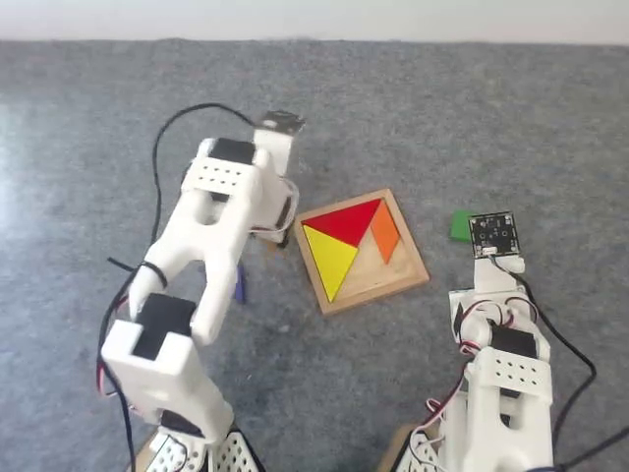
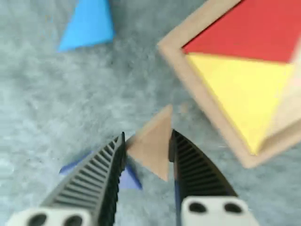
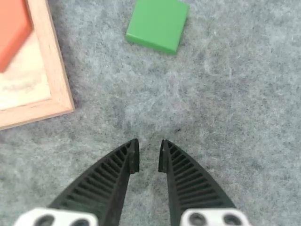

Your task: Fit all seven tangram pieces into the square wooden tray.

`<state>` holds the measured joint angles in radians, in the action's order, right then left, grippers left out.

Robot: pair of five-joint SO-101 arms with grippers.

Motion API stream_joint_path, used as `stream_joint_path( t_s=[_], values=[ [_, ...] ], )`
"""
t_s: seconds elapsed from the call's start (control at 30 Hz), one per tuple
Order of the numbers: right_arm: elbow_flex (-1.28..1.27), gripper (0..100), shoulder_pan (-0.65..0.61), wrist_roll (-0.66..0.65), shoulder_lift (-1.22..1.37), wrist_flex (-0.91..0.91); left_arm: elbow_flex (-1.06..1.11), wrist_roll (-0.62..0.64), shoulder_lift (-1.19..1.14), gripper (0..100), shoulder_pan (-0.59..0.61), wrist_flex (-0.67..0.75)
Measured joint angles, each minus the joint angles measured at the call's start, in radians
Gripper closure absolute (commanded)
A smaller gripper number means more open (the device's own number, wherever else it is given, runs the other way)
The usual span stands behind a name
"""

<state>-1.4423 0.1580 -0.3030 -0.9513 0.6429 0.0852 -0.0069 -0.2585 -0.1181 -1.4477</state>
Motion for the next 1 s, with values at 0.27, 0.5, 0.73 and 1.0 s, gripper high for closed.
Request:
stream_joint_path(
  t_s=[0.27, 0.5, 0.73, 1.0],
  values=[
    [0.000, 91.9, 0.000, 0.000, 0.000, 0.000, -0.095, 0.199, -0.048, 90, -0.292, -0.003],
    [0.000, 91.9, 0.000, 0.000, 0.000, 0.000, -0.229, 0.334, -0.227, 90, -0.350, 0.066],
    [0.000, 91.9, 0.000, 0.000, 0.000, 0.000, -0.388, 0.400, -0.358, 90, -0.368, 0.066],
    [0.000, 91.9, 0.000, 0.000, 0.000, 0.000, -0.446, 0.405, -0.393, 86, -0.419, 0.064]
  ],
)
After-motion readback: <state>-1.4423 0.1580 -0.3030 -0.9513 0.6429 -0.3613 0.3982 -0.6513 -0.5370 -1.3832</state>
